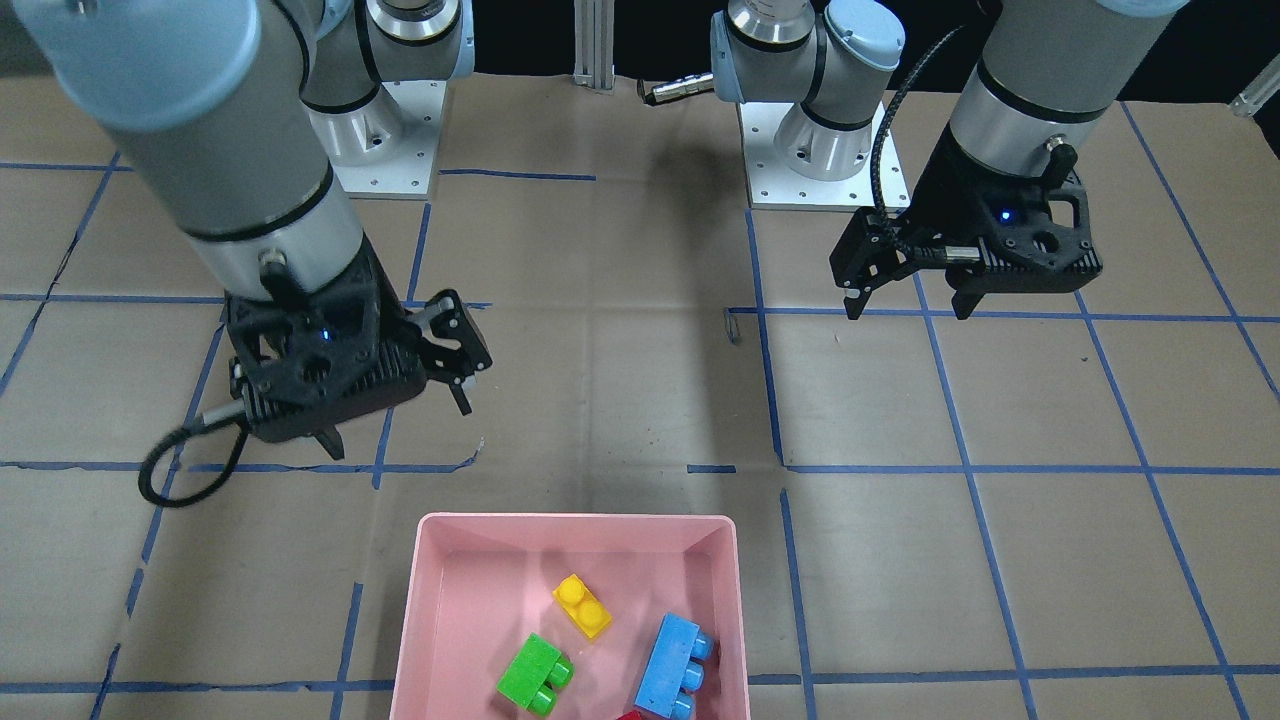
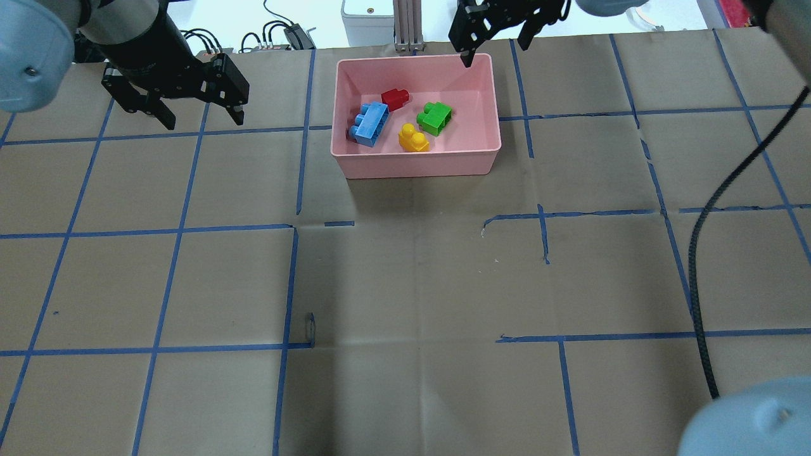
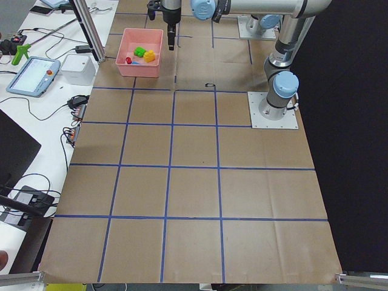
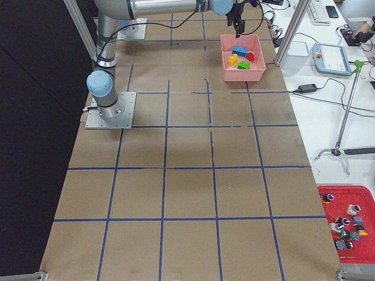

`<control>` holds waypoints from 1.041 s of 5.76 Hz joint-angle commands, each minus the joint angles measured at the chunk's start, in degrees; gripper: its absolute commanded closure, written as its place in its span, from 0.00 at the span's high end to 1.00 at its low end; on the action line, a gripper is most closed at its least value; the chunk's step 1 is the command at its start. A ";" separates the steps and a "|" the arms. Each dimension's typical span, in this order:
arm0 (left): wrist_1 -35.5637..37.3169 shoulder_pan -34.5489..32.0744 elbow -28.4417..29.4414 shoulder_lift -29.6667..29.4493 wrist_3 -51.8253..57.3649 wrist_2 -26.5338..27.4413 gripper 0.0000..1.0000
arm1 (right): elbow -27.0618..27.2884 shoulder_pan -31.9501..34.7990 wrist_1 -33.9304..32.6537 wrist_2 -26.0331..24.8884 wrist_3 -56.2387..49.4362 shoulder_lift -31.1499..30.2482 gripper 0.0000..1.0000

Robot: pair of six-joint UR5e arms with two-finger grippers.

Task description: Put all blocks into box

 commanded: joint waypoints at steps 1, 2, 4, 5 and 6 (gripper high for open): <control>0.00 0.06 -0.01 0.00 0.00 0.72 1.00 | 9.47 -0.87 5.05 -0.74 0.65 -10.77 1.00; -0.44 0.15 -0.18 0.00 0.00 0.99 1.00 | 18.77 -4.71 5.16 -0.83 3.18 -16.22 1.00; -0.79 0.15 -0.27 -0.88 -0.26 1.25 1.00 | 25.61 -10.72 4.90 -0.21 5.64 -20.48 1.00; -1.05 0.15 -0.10 -0.88 -0.61 3.69 1.00 | 24.76 -10.72 4.90 -0.65 5.84 -20.40 1.00; -2.01 0.06 -0.18 -0.62 -0.18 3.71 1.00 | 24.66 -10.64 5.34 -0.74 8.19 -20.75 1.00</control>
